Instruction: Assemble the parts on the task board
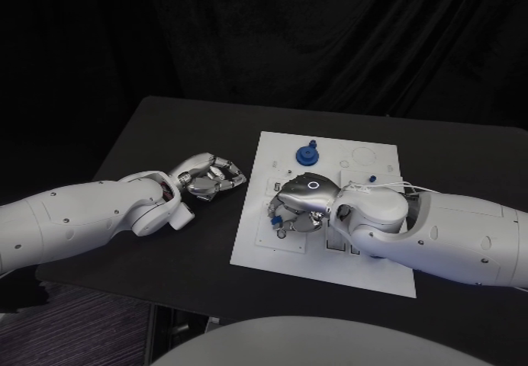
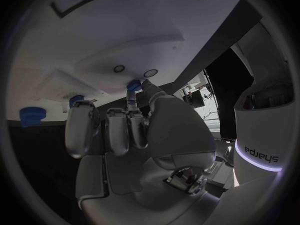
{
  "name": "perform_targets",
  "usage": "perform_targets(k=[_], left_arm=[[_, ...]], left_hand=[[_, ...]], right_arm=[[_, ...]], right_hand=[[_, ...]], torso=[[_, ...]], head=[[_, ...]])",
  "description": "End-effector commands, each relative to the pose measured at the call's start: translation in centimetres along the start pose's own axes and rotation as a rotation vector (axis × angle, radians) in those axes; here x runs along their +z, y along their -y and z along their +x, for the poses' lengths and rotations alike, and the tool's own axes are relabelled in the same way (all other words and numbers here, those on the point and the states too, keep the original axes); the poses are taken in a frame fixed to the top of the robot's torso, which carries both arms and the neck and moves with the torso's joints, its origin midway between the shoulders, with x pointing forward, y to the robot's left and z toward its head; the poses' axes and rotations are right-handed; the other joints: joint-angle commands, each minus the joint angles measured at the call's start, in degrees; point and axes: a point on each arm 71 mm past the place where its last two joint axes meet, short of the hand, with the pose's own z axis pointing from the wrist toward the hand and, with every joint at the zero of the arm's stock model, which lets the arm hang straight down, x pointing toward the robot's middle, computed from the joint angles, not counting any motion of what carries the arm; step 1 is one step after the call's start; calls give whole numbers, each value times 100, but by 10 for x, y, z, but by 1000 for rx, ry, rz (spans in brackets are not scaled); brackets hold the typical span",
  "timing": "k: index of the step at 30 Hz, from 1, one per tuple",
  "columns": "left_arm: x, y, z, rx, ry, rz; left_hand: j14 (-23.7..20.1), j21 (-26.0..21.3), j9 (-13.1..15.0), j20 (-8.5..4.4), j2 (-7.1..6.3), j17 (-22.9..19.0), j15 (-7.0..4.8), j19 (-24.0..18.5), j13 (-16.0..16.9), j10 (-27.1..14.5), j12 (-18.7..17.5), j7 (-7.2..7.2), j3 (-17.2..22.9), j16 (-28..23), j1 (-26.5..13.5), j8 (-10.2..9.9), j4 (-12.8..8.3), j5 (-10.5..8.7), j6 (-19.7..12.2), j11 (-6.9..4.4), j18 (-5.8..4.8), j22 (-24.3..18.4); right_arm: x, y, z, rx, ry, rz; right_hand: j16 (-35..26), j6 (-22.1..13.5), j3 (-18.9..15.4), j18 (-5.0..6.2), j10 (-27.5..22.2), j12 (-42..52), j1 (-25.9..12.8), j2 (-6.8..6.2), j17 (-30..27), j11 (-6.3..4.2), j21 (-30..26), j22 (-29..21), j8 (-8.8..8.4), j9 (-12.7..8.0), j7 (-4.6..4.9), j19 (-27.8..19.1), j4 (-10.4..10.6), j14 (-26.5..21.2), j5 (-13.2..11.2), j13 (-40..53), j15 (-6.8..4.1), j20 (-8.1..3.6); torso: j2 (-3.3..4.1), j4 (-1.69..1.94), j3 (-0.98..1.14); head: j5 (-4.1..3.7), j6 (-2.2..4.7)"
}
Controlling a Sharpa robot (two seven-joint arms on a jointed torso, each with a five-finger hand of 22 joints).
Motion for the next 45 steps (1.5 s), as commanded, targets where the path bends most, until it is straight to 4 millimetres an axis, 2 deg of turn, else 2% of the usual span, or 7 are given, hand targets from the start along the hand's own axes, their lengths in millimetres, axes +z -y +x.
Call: perform_targets(k=[1, 7, 15, 20, 22, 23, 45], left_arm=[[1, 1, 3, -16, -14, 9], [1, 1, 4, -17, -18, 10], [1, 1, 5, -19, -22, 9], [1, 1, 5, -20, -23, 8], [1, 1, 5, -20, -24, 8], [1, 0, 5, -21, -24, 7], [1, 0, 6, -22, -26, 3]], left_hand=[[604, 7, -10, 29, 9, 1509, -1, 7, 445, 680, -26, 39, 25, 15, -68, -23, 12, 23, -11, -85, -8, 1057], [604, 7, -10, 29, 9, 1509, -1, 7, 445, 680, -26, 39, 25, 15, -68, -23, 12, 23, -11, -85, -8, 1057], [604, 7, -10, 29, 9, 1509, -1, 7, 445, 680, -26, 39, 25, 15, -68, -23, 12, 23, -11, -85, -8, 1057], [604, 3, -13, 31, 11, 1509, 0, 2, 445, 680, -26, 39, 34, 15, -77, -26, 23, 17, -13, -84, -7, 1056], [604, 3, -13, 31, 11, 1509, 0, 2, 445, 680, -26, 39, 34, 15, -77, -26, 23, 17, -13, -84, -7, 1056], [604, 3, -13, 31, 11, 1509, 0, 2, 445, 680, -26, 39, 34, 15, -77, -26, 23, 17, -13, -84, -7, 1056], [604, -3, -17, 33, 22, 1509, 1, -4, 445, 680, -26, 36, 60, 15, -79, -30, 32, 22, -14, -86, -5, 1053]], right_arm=[[-2, 6, 0, -6, 25, 62], [-5, 9, -1, -3, 54, 77], [-11, 11, -2, 3, 62, 91], [-15, 11, -1, 12, 55, 93], [-16, 11, -1, 15, 49, 93], [-17, 11, 0, 16, 42, 89], [-15, 7, 1, 40, 20, 30]], right_hand=[[-34, -152, -81, 7, -14, 24, -70, -4, 472, 40, -29, 1085, -100, -7, 20, 44, 21, 336, -91, 808, 35, 34], [-54, -823, -228, 19, -63, -21, -49, -39, 439, 31, -87, 1071, -475, -195, 65, 27, 63, 326, -204, 758, 28, 30], [-63, -986, -287, 21, -94, -49, 1, -63, 422, 59, -108, 1066, -559, -278, 103, 21, 51, 320, -139, 727, 47, 43], [-67, -985, -296, 24, -118, -72, 108, -72, 412, 79, -123, 1063, -550, -339, 127, 19, -8, 316, 278, 705, 66, 60], [-68, -738, -184, 26, -144, -97, 259, -84, 406, 77, -135, 1062, -426, -336, 121, 15, -126, 312, 1142, 686, 67, 63], [-67, -707, -165, 26, -150, -104, 267, -86, 408, 74, -133, 1062, -412, -337, 117, 16, -137, 312, 1209, 679, 64, 62], [-79, -713, 339, 26, -189, -158, 577, -229, 384, -84, -137, 1066, -473, -464, -64, 12, -520, 297, 1685, 640, -66, -49]], torso=[[0, 9, -3], [0, 6, -3], [5, -2, 2], [8, -2, 4], [10, -1, 5], [10, 1, 5], [1, 13, 0]], head=[[-8, -1], [-8, -1], [-10, -1], [-6, -1], [-8, -1], [-12, -1], [-10, -1]])
